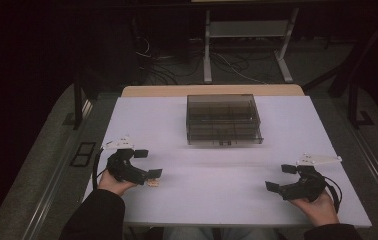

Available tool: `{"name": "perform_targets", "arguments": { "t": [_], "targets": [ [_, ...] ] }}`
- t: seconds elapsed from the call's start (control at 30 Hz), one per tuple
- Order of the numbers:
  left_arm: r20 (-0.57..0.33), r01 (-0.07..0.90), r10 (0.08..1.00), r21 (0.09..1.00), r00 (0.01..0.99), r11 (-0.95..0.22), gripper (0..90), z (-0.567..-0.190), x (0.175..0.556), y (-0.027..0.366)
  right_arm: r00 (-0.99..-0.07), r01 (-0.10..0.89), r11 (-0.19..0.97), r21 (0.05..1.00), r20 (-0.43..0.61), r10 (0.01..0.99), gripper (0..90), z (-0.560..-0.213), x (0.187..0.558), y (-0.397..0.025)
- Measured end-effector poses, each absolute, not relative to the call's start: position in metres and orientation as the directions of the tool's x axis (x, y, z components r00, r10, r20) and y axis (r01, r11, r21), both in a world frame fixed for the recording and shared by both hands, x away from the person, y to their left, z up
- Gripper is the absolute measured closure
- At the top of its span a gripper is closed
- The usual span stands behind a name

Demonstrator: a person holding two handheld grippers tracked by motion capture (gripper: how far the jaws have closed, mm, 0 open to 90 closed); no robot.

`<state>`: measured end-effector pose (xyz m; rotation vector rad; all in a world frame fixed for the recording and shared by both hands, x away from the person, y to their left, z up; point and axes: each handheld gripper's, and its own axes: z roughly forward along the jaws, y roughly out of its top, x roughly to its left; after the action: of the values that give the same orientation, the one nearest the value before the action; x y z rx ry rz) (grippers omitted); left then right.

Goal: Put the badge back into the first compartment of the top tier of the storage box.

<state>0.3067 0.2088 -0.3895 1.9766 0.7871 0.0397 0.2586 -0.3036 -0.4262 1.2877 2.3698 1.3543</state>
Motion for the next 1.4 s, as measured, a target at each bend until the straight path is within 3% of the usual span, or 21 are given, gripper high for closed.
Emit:
{"name": "perform_targets", "arguments": {
  "t": [1.4],
  "targets": [
    [-0.333, 0.572, 0.482, 0.629, 0.811, -0.527, 0.0, -0.427, 0.322, 0.208, -0.64, 0.61, 0.258, 0.749, 0.275, 0.717, 0.2, -0.428, 0.259, -0.301]
  ]
}}
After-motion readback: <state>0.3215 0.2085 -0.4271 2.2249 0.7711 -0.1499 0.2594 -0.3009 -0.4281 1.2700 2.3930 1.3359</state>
